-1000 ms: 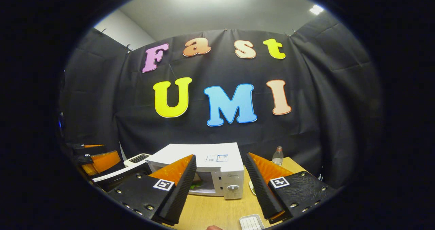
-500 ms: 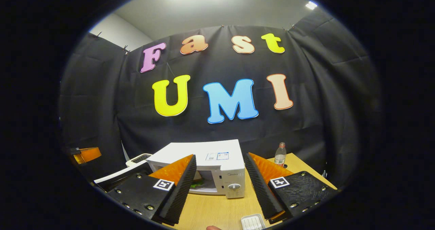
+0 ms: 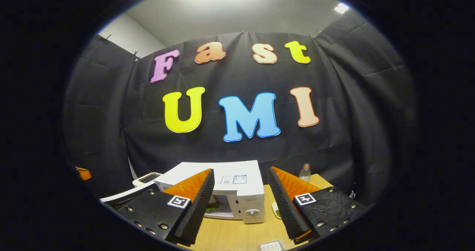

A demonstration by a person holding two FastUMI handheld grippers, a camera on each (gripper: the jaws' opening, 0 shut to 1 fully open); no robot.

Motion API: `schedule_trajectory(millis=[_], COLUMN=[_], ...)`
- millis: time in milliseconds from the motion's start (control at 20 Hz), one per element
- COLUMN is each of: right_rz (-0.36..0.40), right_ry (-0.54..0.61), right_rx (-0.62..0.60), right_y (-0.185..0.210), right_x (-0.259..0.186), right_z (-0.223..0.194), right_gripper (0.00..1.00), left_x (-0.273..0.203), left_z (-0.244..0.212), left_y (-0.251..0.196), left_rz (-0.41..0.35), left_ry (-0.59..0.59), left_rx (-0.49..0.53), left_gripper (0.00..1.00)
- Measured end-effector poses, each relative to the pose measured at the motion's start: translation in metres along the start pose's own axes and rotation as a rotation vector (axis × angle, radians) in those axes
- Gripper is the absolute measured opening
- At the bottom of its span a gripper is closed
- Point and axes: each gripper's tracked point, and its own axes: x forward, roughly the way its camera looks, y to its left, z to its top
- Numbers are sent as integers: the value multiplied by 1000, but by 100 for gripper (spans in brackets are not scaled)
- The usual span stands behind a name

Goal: Open the microwave oven with the left hand, put the food in, and close the microwave oven.

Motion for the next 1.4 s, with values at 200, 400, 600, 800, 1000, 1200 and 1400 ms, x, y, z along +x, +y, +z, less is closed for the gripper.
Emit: schedule_trajectory(millis=[200, 400, 600, 800, 1000, 1200, 1400], right_rz=[-10, -8, -26, -43, -44, -39, -33], right_ry=[12, 38, 35, 30, 25, 4, 4], right_rx=[-5, -12, 0, 7, 6, -7, -9], right_y=[-1, -4, -18, -32, -43, -47, -46], right_x=[2, 2, 4, 10, 9, 11, 11], right_z=[-5, -11, -6, -2, 2, 10, 10], right_gripper=[87, 87, 87, 87, 87, 87, 87], left_x=[-3, -15, -31, -39, -50, -59, -59], left_z=[-63, -93, -105, -110, -109, -98, -91], left_y=[12, -8, -28, -55, -90, -126, -162], left_rz=[-10, -65, -100, -142, -188, -236, -305], left_ry=[127, 193, 231, 244, 246, 235, 229], left_rx=[-31, 16, 57, 53, 51, 29, 34], left_gripper=[8, 8, 8, 7, 7, 9, 8])
